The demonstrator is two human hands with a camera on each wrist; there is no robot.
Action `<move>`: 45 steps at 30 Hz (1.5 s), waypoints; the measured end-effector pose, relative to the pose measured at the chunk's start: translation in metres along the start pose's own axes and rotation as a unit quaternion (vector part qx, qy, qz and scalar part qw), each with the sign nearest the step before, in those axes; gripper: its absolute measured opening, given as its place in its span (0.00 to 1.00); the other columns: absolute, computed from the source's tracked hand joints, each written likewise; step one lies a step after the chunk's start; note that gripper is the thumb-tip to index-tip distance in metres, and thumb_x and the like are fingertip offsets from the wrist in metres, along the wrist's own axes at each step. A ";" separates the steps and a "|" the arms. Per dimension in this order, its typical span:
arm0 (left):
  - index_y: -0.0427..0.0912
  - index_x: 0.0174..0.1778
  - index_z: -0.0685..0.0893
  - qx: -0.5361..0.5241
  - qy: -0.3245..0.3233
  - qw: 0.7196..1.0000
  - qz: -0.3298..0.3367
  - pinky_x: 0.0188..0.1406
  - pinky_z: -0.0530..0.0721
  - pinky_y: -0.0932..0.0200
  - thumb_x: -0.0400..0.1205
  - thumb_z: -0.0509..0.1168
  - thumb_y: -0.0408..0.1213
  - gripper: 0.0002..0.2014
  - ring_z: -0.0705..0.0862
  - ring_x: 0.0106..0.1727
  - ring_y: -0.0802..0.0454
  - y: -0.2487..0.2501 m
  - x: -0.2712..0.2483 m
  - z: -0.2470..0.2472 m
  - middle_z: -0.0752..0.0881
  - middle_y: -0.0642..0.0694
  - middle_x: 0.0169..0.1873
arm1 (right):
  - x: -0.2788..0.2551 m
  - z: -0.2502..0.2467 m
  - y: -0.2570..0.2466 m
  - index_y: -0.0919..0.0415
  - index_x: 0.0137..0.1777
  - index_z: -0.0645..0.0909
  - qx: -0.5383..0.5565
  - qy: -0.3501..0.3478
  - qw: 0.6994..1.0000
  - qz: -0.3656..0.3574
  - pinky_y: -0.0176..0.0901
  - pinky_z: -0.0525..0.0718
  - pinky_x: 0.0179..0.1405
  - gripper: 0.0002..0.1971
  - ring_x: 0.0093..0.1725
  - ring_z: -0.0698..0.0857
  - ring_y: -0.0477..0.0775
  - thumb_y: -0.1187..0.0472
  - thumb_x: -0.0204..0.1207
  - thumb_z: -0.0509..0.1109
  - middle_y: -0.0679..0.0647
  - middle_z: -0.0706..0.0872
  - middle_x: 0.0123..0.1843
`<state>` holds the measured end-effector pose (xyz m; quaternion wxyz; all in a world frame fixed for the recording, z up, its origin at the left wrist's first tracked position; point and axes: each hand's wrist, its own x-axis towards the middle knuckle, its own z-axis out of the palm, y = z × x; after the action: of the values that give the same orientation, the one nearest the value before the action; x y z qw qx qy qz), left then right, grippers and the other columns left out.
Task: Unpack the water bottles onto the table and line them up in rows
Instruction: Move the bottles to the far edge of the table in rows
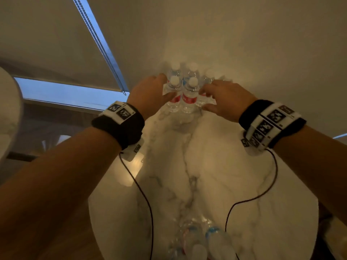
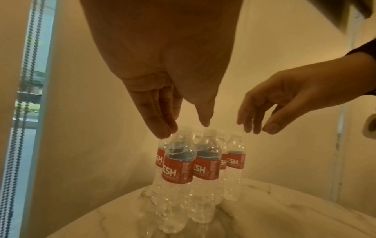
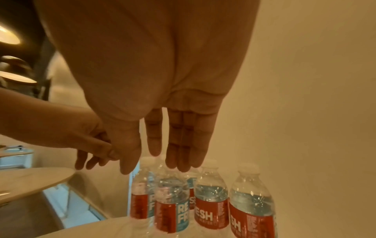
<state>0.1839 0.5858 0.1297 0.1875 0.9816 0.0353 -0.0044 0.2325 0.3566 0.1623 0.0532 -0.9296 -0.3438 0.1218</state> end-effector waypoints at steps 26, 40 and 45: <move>0.48 0.69 0.83 -0.028 -0.312 0.915 0.255 0.61 0.83 0.48 0.82 0.71 0.45 0.19 0.84 0.59 0.44 0.092 -0.245 0.042 0.77 0.46 0.67 | -0.262 0.082 -0.058 0.51 0.54 0.78 0.142 -0.123 0.982 0.006 0.45 0.78 0.42 0.15 0.39 0.78 0.48 0.43 0.76 0.69 0.44 0.77 0.40; 0.40 0.55 0.87 -0.055 -0.118 0.984 0.120 0.48 0.72 0.56 0.80 0.72 0.46 0.14 0.82 0.53 0.43 0.103 -0.003 0.015 0.78 0.47 0.49 | -0.060 -0.011 0.046 0.53 0.41 0.77 0.149 0.036 0.970 0.188 0.43 0.72 0.35 0.12 0.33 0.81 0.52 0.47 0.74 0.73 0.48 0.80 0.31; 0.39 0.61 0.86 -0.054 -0.120 0.984 0.116 0.56 0.74 0.55 0.82 0.72 0.43 0.15 0.81 0.58 0.43 0.104 0.042 0.030 0.82 0.39 0.59 | -0.011 -0.006 0.064 0.59 0.50 0.81 0.117 0.035 0.972 0.200 0.47 0.79 0.42 0.15 0.45 0.84 0.61 0.48 0.74 0.73 0.58 0.86 0.45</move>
<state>0.2336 0.4816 0.1395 0.2428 0.9597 -0.1014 -0.0988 0.2656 0.3011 0.1583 0.1481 -0.9705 -0.1317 0.1371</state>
